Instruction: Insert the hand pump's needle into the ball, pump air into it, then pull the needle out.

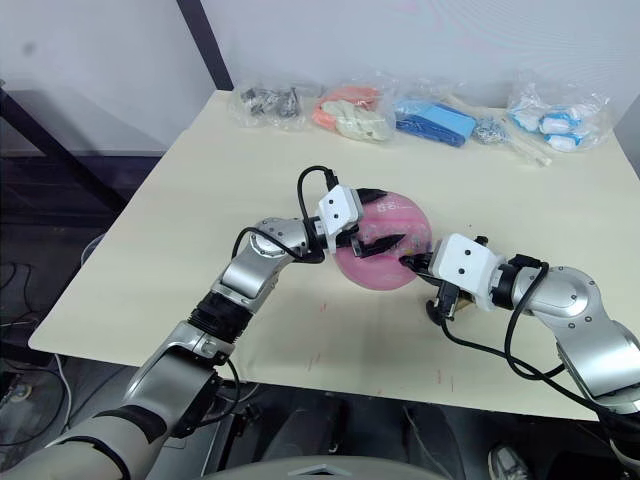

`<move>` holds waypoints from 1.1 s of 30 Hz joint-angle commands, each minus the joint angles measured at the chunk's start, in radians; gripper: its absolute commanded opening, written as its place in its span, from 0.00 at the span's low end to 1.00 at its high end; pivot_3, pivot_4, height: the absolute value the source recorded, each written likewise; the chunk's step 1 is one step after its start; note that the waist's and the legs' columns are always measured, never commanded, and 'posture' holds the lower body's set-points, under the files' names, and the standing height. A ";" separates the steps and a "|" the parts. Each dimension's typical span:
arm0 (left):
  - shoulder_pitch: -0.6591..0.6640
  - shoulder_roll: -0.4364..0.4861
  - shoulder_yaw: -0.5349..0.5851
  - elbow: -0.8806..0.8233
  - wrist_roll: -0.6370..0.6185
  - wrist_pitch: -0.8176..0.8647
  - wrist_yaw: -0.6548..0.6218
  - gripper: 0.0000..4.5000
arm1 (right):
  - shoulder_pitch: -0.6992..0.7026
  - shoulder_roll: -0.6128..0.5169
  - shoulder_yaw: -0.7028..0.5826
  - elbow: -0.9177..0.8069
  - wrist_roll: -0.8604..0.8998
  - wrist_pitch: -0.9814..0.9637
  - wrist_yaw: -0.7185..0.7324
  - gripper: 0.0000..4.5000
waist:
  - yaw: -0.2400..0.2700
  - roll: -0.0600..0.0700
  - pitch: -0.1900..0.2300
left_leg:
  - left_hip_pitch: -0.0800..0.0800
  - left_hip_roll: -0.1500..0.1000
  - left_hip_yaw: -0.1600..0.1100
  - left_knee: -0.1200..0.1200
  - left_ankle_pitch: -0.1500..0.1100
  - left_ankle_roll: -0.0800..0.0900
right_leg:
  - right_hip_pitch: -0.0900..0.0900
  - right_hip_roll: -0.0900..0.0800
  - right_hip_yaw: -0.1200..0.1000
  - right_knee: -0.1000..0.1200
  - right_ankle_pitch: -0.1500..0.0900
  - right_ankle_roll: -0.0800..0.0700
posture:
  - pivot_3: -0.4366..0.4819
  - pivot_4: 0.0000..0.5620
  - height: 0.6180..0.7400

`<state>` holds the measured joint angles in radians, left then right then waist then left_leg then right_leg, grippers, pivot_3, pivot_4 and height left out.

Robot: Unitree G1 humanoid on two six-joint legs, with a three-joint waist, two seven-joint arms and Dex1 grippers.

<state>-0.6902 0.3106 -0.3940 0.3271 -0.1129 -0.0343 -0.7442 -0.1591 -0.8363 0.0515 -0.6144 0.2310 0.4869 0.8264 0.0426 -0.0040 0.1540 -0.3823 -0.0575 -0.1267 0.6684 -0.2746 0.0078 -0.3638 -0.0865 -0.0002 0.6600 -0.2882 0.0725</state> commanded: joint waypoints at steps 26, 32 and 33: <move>0.140 0.078 -0.006 0.245 0.152 0.105 -0.020 1.00 | 0.114 0.098 -0.297 -0.053 0.113 -0.049 -0.125 0.01 | -0.053 -0.002 -0.039 | 0.052 0.009 0.002 -0.032 -0.008 0.000 | 0.048 -0.004 0.013 -0.018 -0.013 0.001 | 0.48 0.27 1.00; 0.137 0.067 0.053 0.189 0.107 0.108 -0.053 1.00 | 0.056 0.191 -0.321 0.023 0.124 0.021 -0.262 0.01 | -0.054 0.002 -0.036 | 0.045 0.009 0.002 -0.032 -0.008 0.000 | 0.038 -0.003 0.014 -0.018 -0.012 0.001 | 0.48 0.27 1.00; 0.135 0.064 0.064 0.178 0.097 0.108 -0.060 1.00 | 0.051 0.197 -0.321 0.039 0.112 0.012 -0.275 0.01 | -0.054 0.002 -0.036 | 0.040 0.009 0.002 -0.033 -0.007 0.000 | 0.033 -0.003 0.014 -0.018 -0.012 0.001 | 0.48 0.27 1.00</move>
<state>-0.6399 0.3543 -0.2924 0.3931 -0.0668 -0.0319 -0.7879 -0.0895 -0.6433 -0.2408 -0.5787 0.3559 0.5049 0.5840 -0.0110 -0.0022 0.1176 -0.3435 -0.0484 -0.1251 0.6359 -0.2800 0.0080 -0.3353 -0.0884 0.0127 0.6427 -0.2980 0.0750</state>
